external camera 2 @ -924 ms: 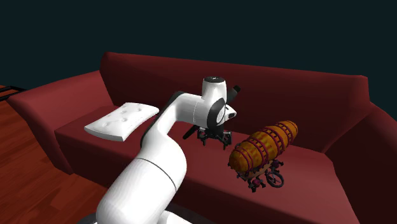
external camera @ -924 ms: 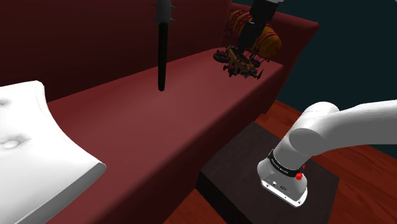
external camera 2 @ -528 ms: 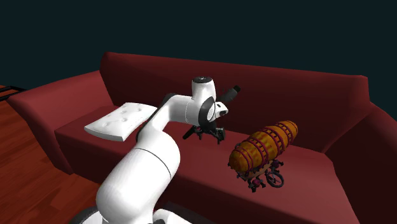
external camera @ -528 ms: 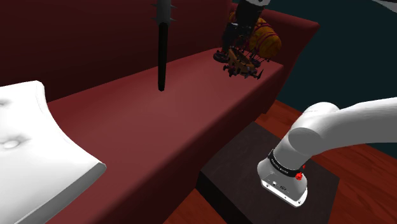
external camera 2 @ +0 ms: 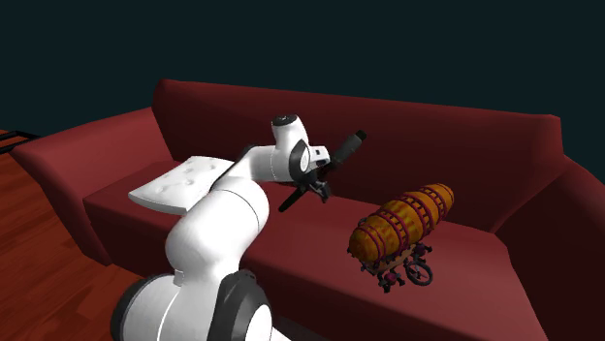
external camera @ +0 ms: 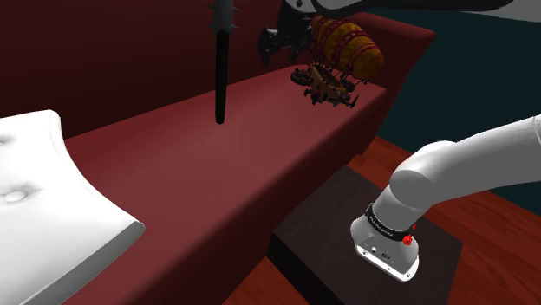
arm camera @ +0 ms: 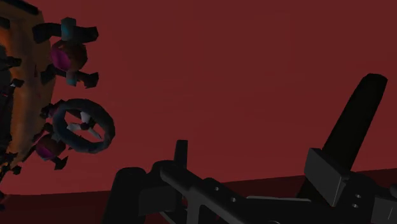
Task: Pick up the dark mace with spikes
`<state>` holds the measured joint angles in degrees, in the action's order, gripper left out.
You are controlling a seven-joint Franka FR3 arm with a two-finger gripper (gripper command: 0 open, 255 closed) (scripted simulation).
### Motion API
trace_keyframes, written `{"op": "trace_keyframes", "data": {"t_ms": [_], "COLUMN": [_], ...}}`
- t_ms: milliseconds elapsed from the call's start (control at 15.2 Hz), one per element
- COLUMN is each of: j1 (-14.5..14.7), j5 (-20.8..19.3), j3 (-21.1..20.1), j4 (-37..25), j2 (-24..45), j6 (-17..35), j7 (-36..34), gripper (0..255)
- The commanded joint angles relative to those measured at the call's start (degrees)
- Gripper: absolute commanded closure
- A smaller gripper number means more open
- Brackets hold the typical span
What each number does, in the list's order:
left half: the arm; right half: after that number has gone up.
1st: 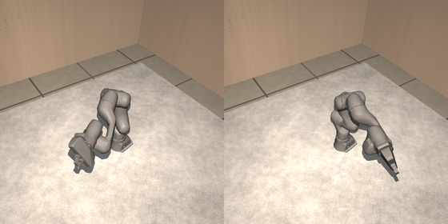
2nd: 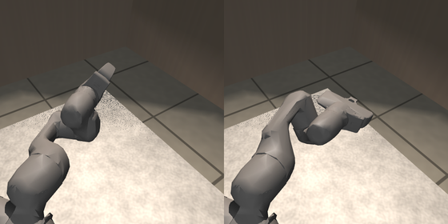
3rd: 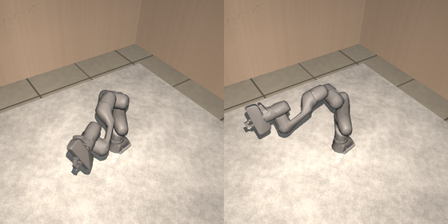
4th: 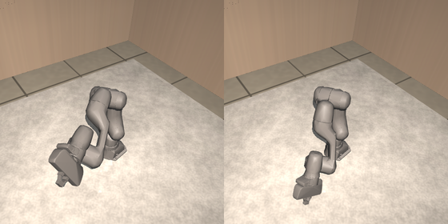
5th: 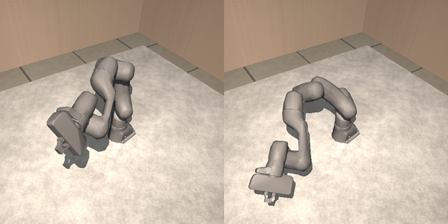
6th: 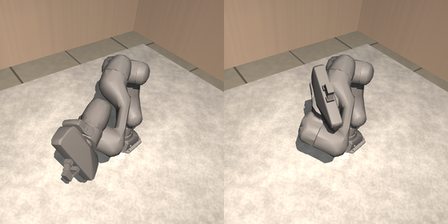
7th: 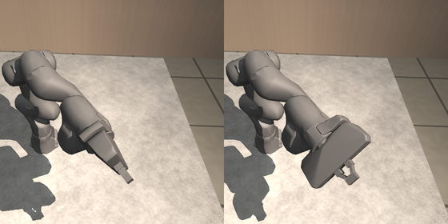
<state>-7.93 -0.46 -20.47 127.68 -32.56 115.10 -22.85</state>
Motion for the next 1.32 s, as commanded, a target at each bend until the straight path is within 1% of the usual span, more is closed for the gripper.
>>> {"op": "trace_keyframes", "data": {"t_ms": [0,198,330,462,594,726,792,858,1254], "j1": [-2.20,-6.04,-8.76,-11.42,-13.46,-14.22,-13.86,-13.27,-13.12], "j5": [-2.13,-6.92,-11.25,-16.58,-23.06,-30.60,-34.59,-36.66,-37.68], "j3": [-3.95,-9.53,-13.40,-17.39,-21.22,-24.47,-25.64,-25.89,-25.19], "j4": [-2.78,-7.49,-11.31,-15.72,-20.77,-26.50,-29.63,-31.31,-26.90], "j2": [3.79,9.43,13.64,18.35,23.77,30.02,33.40,35.17,35.03], "j6": [2.64,5.08,5.78,5.56,4.17,1.44,-0.42,-1.49,2.28], "j7": [-6.61,-16.05,-22.78,-29.85,-37.21,-44.58,-48.07,-49.78,-52.21], "gripper": [0,0,0,0,0,0,0,0,0]}}
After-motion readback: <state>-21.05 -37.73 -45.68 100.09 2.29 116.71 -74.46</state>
